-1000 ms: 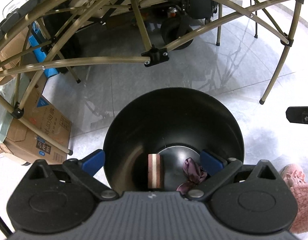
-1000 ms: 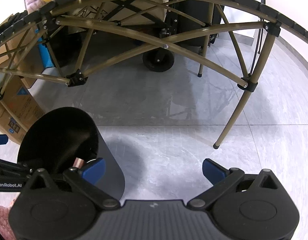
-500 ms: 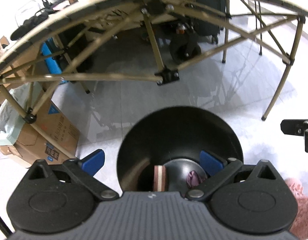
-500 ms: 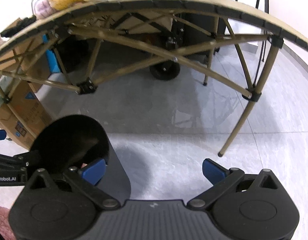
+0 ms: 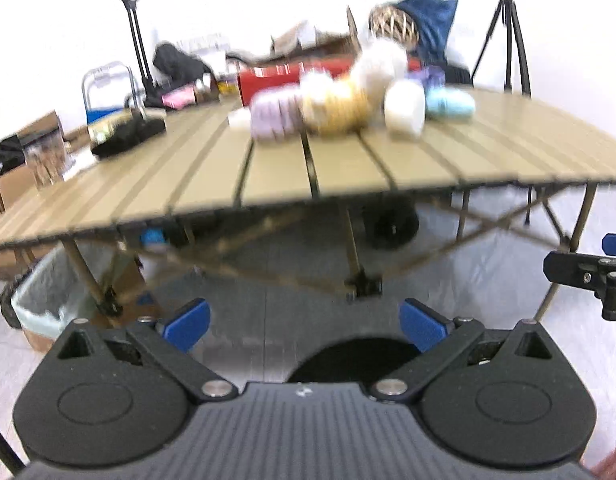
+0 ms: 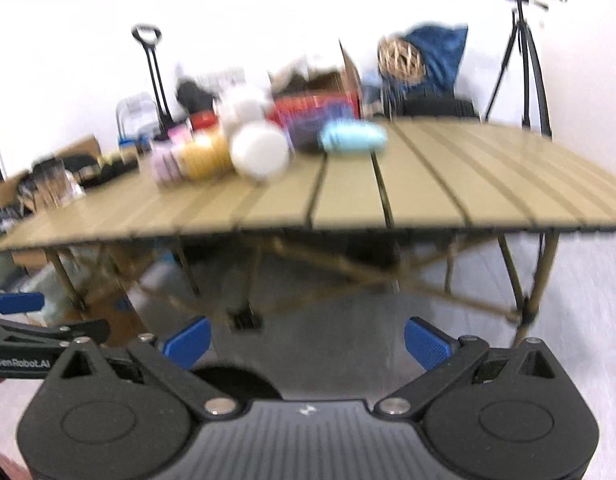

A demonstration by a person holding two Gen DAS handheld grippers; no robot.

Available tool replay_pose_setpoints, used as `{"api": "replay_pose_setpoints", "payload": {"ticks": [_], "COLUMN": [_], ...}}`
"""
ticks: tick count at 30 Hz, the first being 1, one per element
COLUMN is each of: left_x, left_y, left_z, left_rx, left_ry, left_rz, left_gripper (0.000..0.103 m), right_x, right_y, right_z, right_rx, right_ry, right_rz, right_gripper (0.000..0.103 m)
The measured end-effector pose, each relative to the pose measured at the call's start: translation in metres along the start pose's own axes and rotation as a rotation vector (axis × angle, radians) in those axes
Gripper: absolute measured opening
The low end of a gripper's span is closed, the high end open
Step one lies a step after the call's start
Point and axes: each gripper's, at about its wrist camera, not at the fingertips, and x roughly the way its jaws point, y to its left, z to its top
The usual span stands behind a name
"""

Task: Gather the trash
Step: 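Raise both open tools from the bin back toward the table, then close the right gripper on the white foam roll while the left gripper approaches the plush sheep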

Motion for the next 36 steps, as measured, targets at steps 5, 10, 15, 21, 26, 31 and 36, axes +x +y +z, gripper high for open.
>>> {"api": "replay_pose_setpoints", "payload": {"ticks": [5,10,15,21,26,31,36], "left_x": [-0.006,0.002,0.015,0.035,0.048,0.056,0.064], "left_y": [0.008,0.022,0.043,0.068,0.077,0.077,0.073], "left_z": [0.034,0.061,0.082,0.092,0.095,0.096,0.098], "left_rx": [-0.021,-0.058,-0.101,-0.167,-0.189,-0.194,-0.176], "left_ry": [-0.098,-0.150,-0.177,-0.175,-0.159,-0.144,-0.137], "left_rz": [0.030,0.071,0.113,0.140,0.149,0.147,0.145], "left_gripper": [0.103,0.103,0.103,0.103,0.103,0.103,0.103], "right_x": [-0.006,0.014,0.051,0.103,0.135,0.154,0.160], "right_y": [0.011,0.022,0.041,0.060,0.069,0.071,0.066], "right_z": [0.037,0.069,0.093,0.113,0.121,0.123,0.121], "right_rx": [-0.044,-0.084,-0.145,-0.141,-0.129,-0.144,-0.127], "right_ry": [-0.125,-0.187,-0.209,-0.161,-0.130,-0.089,-0.072], "right_rz": [0.032,0.060,0.023,0.002,-0.051,-0.099,-0.106], "right_gripper": [0.103,0.103,0.103,0.103,0.095,0.066,0.037]}}
